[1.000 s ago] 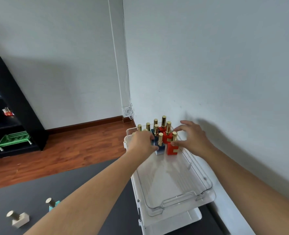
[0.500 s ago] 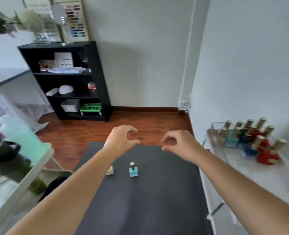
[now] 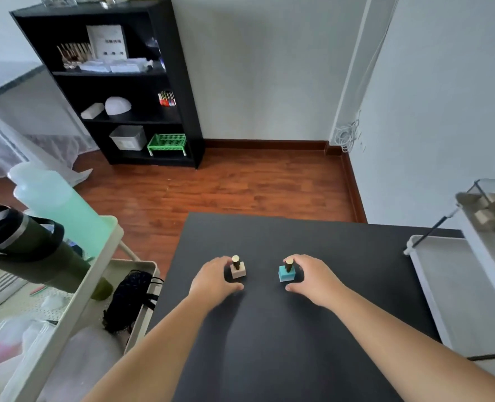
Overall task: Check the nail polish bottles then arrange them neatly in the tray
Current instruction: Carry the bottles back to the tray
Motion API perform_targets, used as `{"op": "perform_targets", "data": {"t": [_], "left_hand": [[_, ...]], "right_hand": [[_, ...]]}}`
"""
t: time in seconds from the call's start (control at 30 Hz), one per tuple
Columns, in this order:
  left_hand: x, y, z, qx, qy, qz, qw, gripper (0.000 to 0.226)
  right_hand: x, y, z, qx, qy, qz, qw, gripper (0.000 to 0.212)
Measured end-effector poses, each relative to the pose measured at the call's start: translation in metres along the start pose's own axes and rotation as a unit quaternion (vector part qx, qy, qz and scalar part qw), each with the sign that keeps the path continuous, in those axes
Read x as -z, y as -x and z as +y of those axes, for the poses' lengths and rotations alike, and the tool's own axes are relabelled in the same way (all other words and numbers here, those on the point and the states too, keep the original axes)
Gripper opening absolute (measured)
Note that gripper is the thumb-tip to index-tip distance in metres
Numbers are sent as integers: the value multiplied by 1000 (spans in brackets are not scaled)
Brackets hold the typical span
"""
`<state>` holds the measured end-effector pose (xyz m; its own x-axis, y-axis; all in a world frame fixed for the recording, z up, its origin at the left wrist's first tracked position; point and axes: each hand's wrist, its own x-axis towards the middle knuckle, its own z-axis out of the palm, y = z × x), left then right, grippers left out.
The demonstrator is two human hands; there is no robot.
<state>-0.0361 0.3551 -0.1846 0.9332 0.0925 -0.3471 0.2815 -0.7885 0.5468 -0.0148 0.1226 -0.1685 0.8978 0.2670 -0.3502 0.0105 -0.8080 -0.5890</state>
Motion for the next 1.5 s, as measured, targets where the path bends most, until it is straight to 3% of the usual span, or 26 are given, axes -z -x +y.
{"op": "perform_targets", "data": {"t": [0.13,0.27,0.53,0.93,1.03,1.23,1.33,1.5], "left_hand": [[-17,-9,-1,6,42,26,999,27],[-22,-11,1,9,70,60,996,10],[18,-6,39,-76,95,85,989,12],[69,24,228,-279,104,161,941,20],[53,36,273,-330,99,151,927,16],[-2,59,354,-402,64,55,912,15],[-29,67,382,-415,46,19,909,19],[-61,70,407,-412,-14,26,911,14]], "right_hand": [[-10,-8,2,-9,-20,47,999,25],[-14,-10,2,-9,-31,69,997,19],[35,2,-19,14,-61,121,991,19],[210,76,-19,74,-41,307,948,26],[241,107,1,68,-41,339,937,23],[279,165,64,10,-46,384,922,19],[282,179,97,-20,-43,388,921,21],[275,186,139,-42,-17,381,923,22]]}}
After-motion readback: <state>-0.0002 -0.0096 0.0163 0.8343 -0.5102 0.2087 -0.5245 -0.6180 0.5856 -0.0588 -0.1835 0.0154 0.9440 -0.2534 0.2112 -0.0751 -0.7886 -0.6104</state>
